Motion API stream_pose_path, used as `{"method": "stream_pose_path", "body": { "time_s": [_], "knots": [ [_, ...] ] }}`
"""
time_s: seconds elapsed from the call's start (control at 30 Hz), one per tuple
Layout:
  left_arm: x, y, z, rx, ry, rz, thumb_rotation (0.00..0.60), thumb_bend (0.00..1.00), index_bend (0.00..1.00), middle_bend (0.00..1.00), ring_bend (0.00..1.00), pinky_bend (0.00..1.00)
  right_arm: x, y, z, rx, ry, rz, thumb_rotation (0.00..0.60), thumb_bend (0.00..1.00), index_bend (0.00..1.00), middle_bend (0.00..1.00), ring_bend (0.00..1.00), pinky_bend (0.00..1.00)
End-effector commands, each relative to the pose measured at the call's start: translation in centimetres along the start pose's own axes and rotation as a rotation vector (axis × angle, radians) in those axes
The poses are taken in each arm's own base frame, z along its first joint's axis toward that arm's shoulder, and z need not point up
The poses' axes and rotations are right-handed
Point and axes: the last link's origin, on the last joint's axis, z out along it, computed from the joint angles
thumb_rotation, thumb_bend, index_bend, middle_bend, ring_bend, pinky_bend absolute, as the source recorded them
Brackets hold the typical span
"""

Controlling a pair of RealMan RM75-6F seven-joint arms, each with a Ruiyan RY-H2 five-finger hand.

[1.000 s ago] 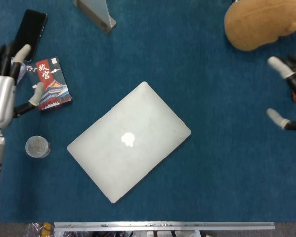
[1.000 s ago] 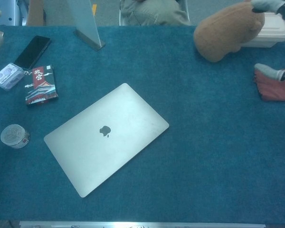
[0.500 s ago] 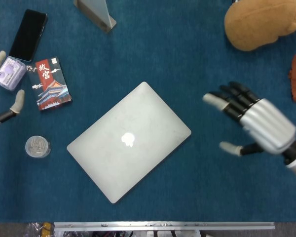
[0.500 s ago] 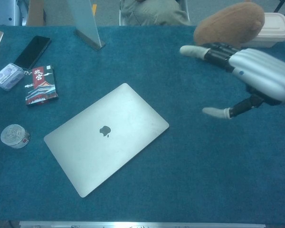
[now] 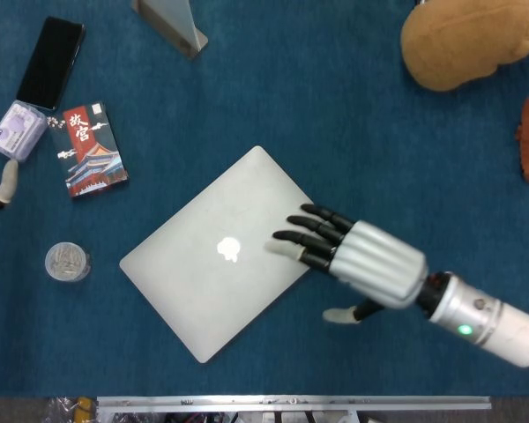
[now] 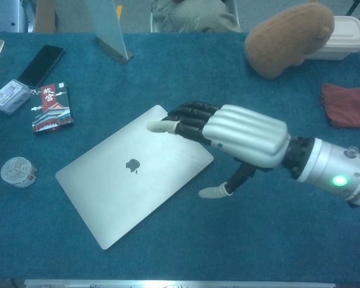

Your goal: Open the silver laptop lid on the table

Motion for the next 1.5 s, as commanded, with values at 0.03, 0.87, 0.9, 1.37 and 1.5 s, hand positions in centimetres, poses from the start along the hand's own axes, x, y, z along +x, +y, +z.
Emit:
{"method": "stream_pose_path", "body": {
  "time_s": [0.03,0.87,0.9,1.37,1.5],
  "knots": [
    [0.1,-0.3,-0.1,0.002,-0.009,0.005,0.086,0.31,0.08,0.00,0.00,0.00,-0.9,-0.8,1.4,0.031,-0.024,-0.011,0.510,0.12,0.00,0.11,0.00,0.03],
    [0.7,-2.0,-1.1,-0.006,-0.016,0.020,0.087,0.31,0.08,0.00,0.00,0.00,-8.6,-5.0,8.3,0.142,-0.110,-0.111,0.509,0.11,0.00,0.11,0.00,0.03],
    [0.7,-2.2,-1.2,-0.004,-0.014,0.020,0.087,0.31,0.08,0.00,0.00,0.00,-8.8,-5.1,8.4,0.144,-0.107,-0.121,0.511,0.11,0.00,0.11,0.00,0.03],
    [1.0,-3.3,-1.8,0.000,-0.006,0.007,0.086,0.31,0.08,0.00,0.00,0.00,-11.3,-6.7,10.8,0.153,-0.086,-0.159,0.512,0.10,0.00,0.11,0.00,0.03],
    [0.9,-3.5,-1.9,0.001,-0.006,0.006,0.087,0.31,0.08,0.00,0.00,0.00,-11.7,-6.8,11.5,0.145,-0.077,-0.162,0.510,0.10,0.00,0.11,0.00,0.03]
  ]
}}
